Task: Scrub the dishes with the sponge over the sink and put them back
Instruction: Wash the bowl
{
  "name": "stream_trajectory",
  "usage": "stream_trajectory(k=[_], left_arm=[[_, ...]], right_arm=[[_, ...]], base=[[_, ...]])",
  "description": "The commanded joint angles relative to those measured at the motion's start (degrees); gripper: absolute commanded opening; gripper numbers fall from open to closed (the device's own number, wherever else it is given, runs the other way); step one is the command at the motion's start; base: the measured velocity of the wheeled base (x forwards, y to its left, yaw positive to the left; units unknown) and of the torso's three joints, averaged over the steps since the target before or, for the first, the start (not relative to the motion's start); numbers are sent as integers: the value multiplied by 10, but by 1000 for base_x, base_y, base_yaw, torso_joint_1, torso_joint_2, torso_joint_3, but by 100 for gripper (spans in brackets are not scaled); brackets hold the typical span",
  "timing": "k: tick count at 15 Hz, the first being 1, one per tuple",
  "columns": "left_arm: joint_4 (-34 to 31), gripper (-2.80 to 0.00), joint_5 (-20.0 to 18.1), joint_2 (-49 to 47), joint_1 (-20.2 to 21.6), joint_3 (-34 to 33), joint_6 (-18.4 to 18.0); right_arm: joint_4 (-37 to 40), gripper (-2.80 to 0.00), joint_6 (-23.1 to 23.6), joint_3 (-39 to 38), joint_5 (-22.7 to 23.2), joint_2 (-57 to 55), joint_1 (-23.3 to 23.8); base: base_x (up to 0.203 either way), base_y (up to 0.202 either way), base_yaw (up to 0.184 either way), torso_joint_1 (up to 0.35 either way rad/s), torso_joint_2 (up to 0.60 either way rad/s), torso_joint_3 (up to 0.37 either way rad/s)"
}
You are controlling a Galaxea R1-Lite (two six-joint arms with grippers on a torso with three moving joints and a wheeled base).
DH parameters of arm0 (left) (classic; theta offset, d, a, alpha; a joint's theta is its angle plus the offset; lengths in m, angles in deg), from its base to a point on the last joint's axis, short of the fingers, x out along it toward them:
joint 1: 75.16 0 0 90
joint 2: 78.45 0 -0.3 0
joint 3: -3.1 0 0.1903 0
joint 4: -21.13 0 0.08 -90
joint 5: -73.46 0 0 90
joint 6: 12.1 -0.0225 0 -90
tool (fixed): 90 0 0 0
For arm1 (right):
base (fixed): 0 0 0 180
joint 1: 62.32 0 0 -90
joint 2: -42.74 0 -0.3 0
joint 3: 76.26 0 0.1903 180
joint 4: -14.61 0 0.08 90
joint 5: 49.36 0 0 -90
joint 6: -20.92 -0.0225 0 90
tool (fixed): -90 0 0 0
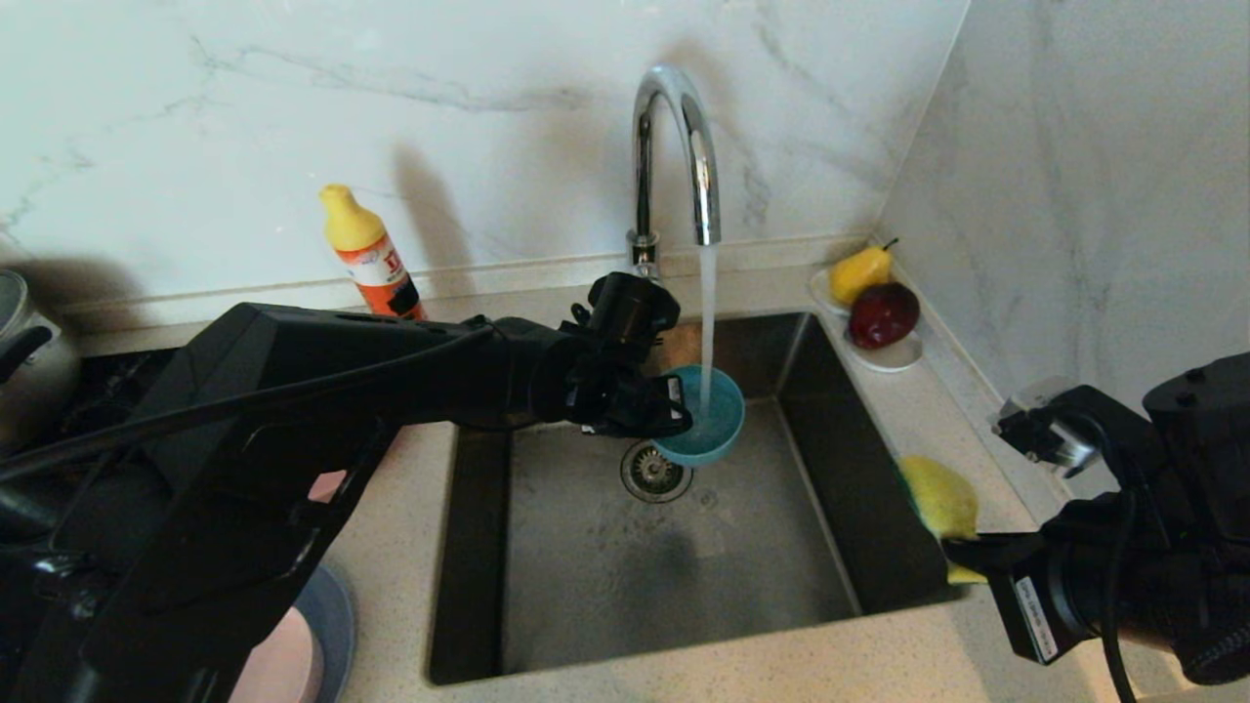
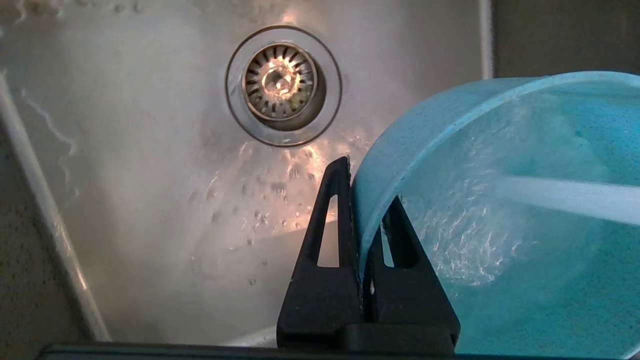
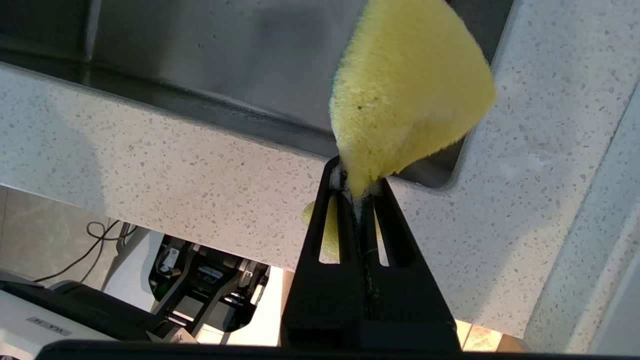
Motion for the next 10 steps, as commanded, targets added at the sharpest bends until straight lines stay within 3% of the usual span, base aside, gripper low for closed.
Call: stream_trajectory(k=[1, 6, 10], left_arm=[[-4, -280, 3, 3, 0, -2, 7], [-3, -280, 47, 27, 2, -17, 18], [4, -280, 67, 113, 14, -69, 12]], right_arm=[[0, -280, -1, 1, -1, -5, -5], [0, -280, -1, 0, 0, -8, -6], [-1, -280, -2, 2, 0, -14, -5]], base=[[0, 0, 0, 0, 0, 0], [0, 0, 0, 0, 0, 0], [0, 0, 0, 0, 0, 0]])
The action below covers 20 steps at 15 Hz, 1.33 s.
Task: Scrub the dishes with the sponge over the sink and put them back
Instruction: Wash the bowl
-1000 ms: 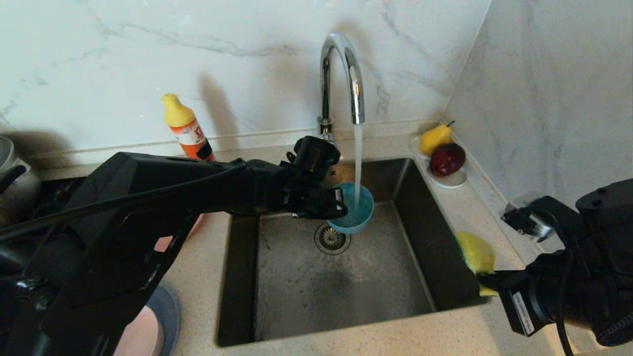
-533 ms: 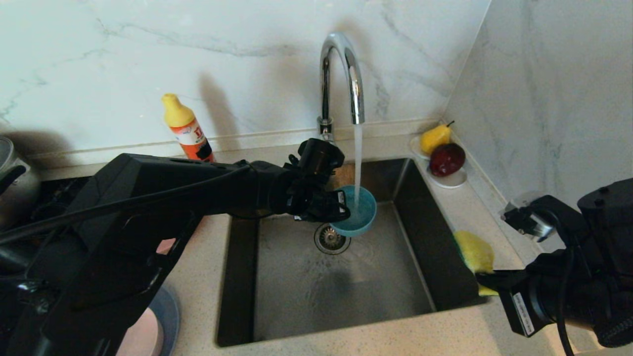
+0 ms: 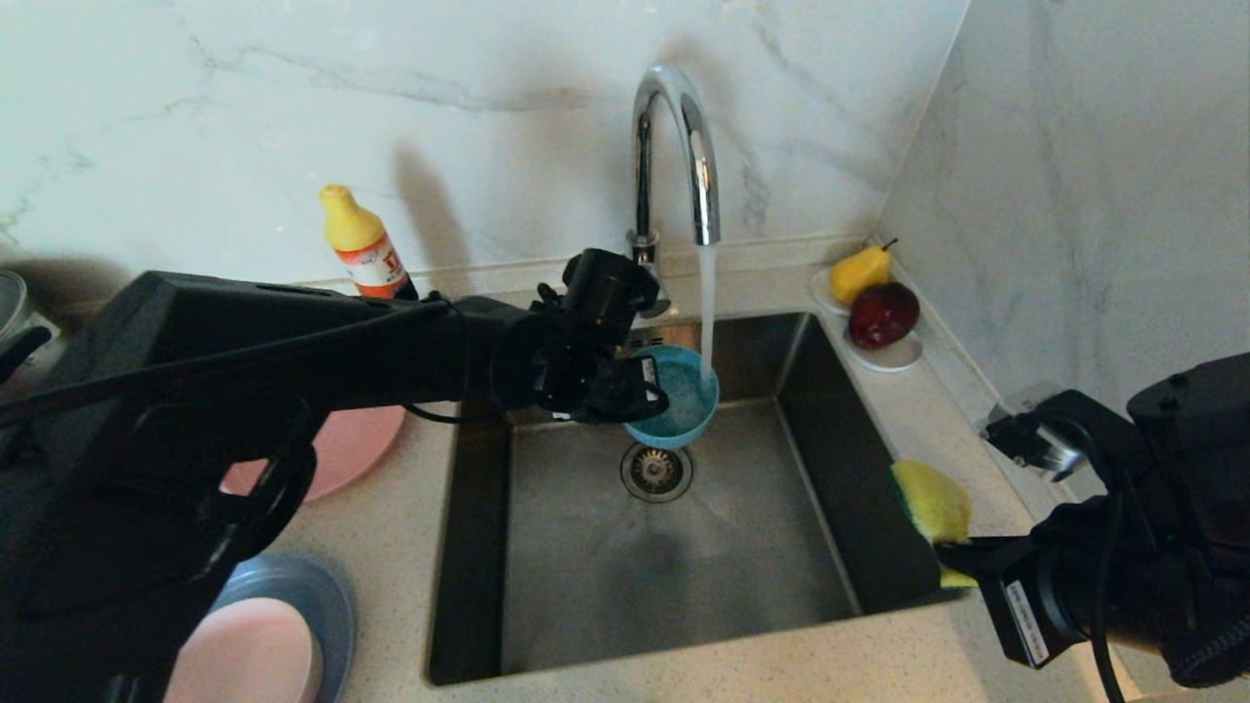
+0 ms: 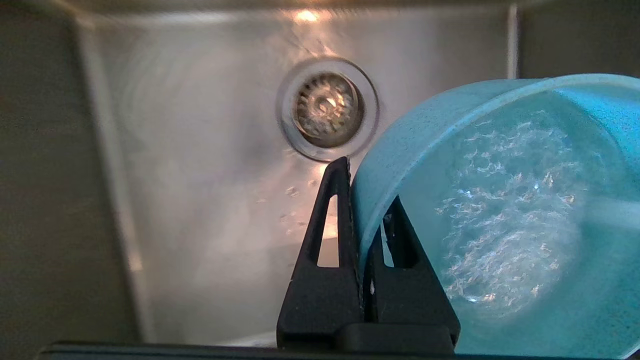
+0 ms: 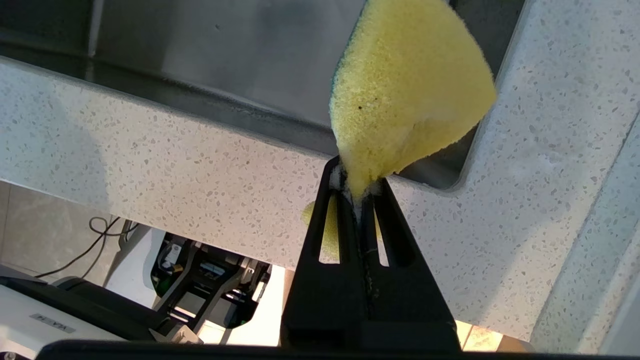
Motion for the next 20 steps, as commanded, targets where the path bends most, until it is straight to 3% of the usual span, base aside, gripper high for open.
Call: stream_trajectory(k=[1, 4, 7, 8, 12, 14, 20], left_arm=[[2, -280, 12, 74, 9, -22, -5], [2, -280, 27, 144, 26, -30, -22], [36, -280, 32, 202, 47, -76, -67], [74, -280, 32, 215, 52, -100, -90], [352, -280, 32, 254, 68, -217, -213], [444, -280, 29, 265, 70, -252, -257], [587, -280, 19, 299, 70, -301, -273]], right_arm=[[0, -280, 0, 4, -2, -7, 1], [0, -280, 0, -1, 0, -8, 1], [0, -280, -4, -4, 1, -13, 1], [0, -280, -4, -5, 2, -15, 0], [-5, -280, -1, -3, 4, -29, 0], [-5, -280, -7, -5, 6, -29, -1], [-5, -280, -22, -20, 5, -25, -6]], base=[[0, 0, 0, 0, 0, 0], [0, 0, 0, 0, 0, 0], [0, 0, 0, 0, 0, 0], [0, 0, 0, 0, 0, 0], [0, 0, 0, 0, 0, 0], [0, 0, 0, 0, 0, 0], [0, 0, 0, 0, 0, 0]])
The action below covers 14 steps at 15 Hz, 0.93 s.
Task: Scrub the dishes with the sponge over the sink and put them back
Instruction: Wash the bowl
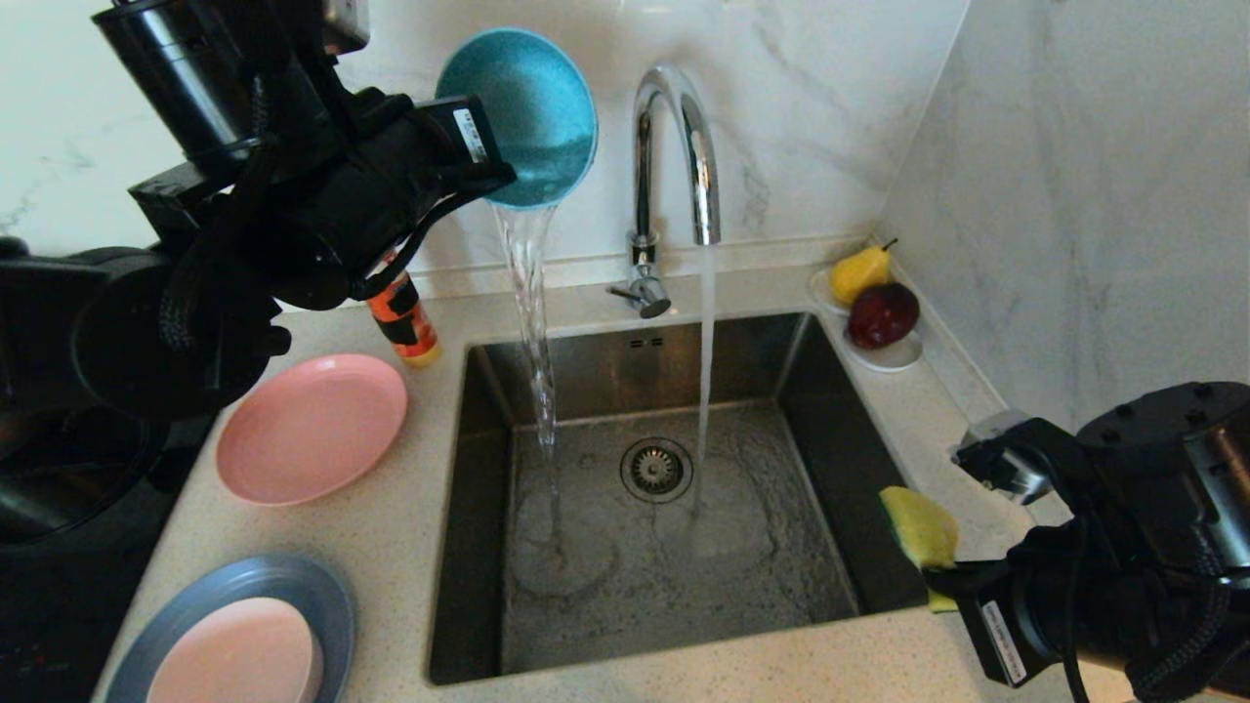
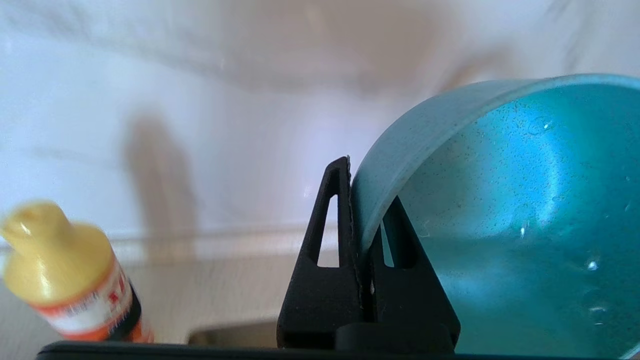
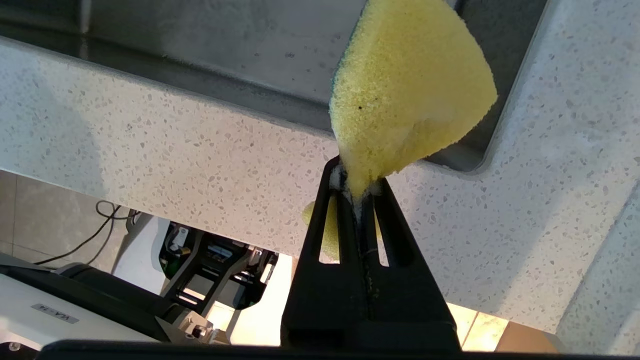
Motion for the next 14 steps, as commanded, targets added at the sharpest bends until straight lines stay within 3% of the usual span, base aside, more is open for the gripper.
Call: stream_trajectory(k=[1, 3, 7, 14], left_arm=[[50, -280, -5, 21, 0, -34, -9], [104, -280, -24, 36, 0, -64, -18], [131, -280, -36, 59, 0, -81, -30], [136, -280, -58, 116, 0, -104, -47]], right_arm=[[1, -280, 1, -2, 0, -5, -1], [1, -280, 1, -2, 0, -8, -1], [0, -280, -2, -6, 7, -14, -1], [1, -280, -4, -13, 10, -4, -1]], base=[[0, 0, 0, 0, 0, 0], [0, 0, 0, 0, 0, 0], [0, 0, 0, 0, 0, 0], [0, 0, 0, 0, 0, 0]])
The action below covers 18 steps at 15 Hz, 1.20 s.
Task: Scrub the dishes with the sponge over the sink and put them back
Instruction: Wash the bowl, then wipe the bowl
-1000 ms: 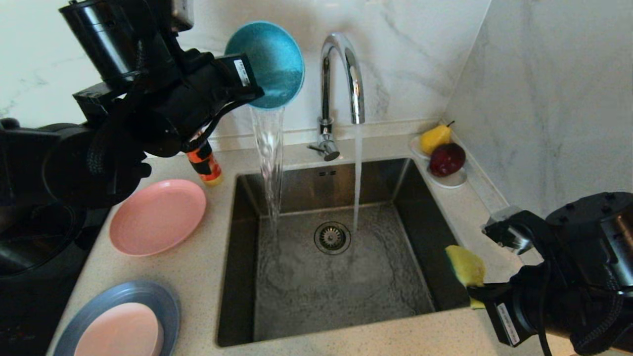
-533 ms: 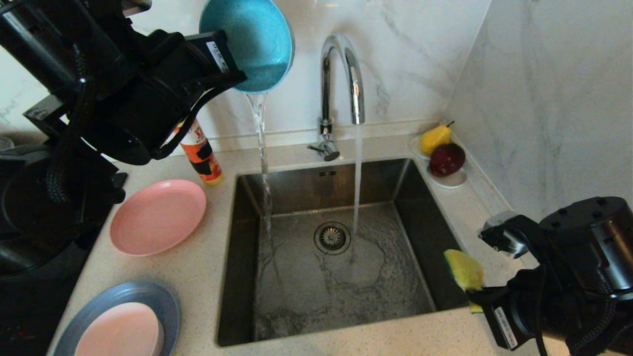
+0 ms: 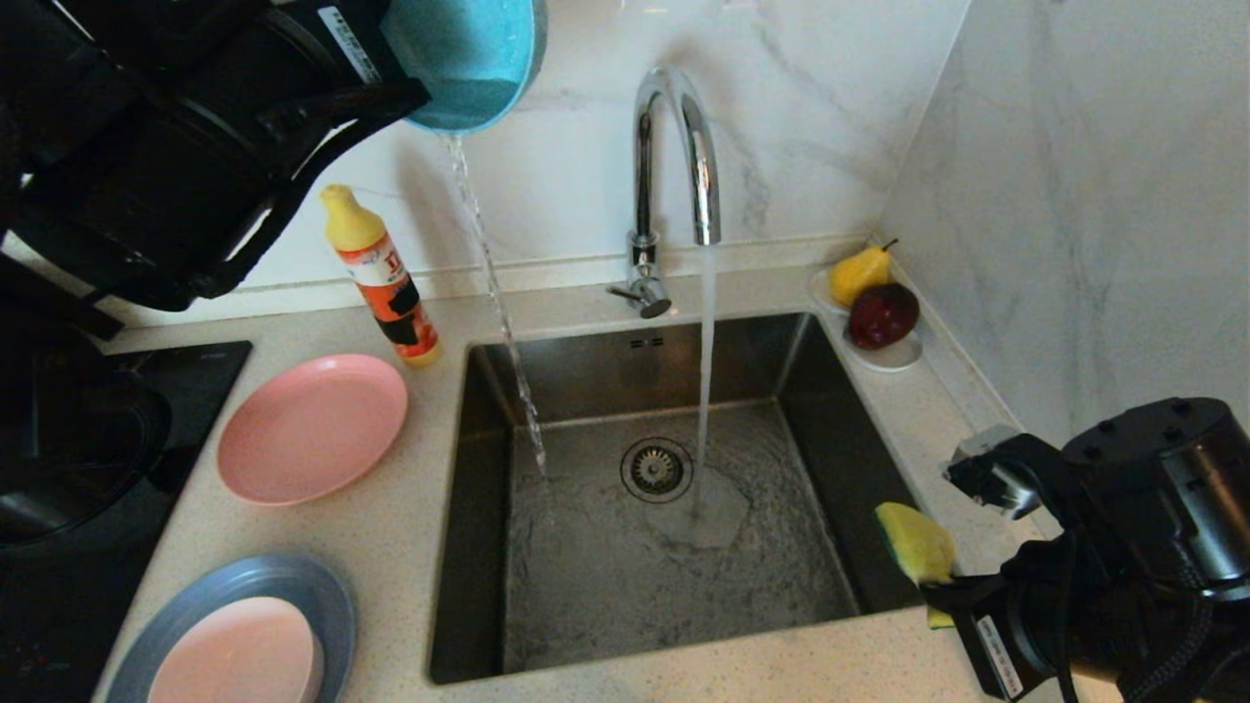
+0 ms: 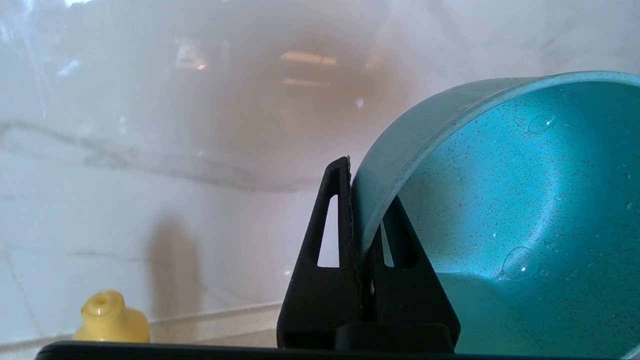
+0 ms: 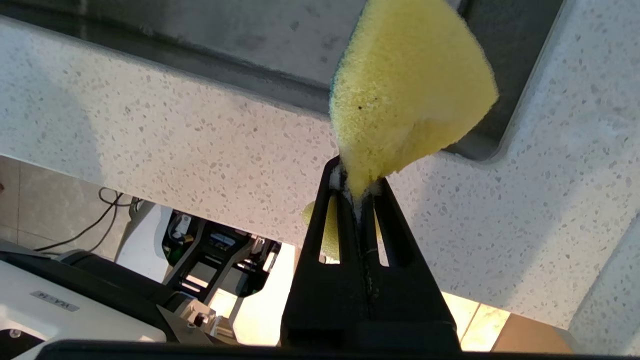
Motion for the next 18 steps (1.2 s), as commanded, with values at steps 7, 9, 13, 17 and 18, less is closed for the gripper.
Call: stream_trajectory(k=[7, 9, 13, 17, 18], left_arm=[[-184, -280, -39, 45, 0, -63, 5], [-353, -280, -66, 67, -1, -65, 5], [-544, -280, -138, 114, -16, -112, -7], [-506, -280, -108, 113, -75, -199, -53], [-457, -280, -85, 104, -89, -216, -53]], right_arm=[[2, -280, 4, 5, 0, 63, -21], [6, -280, 5, 5, 11, 90, -46], [7, -280, 4, 14, 45, 105, -80], [14, -280, -26, 16, 69, 115, -162], [30, -280, -38, 22, 73, 114, -184]], base=[[0, 0, 0, 0, 0, 0], [0, 0, 0, 0, 0, 0], [0, 0, 0, 0, 0, 0], [0, 0, 0, 0, 0, 0], [0, 0, 0, 0, 0, 0]])
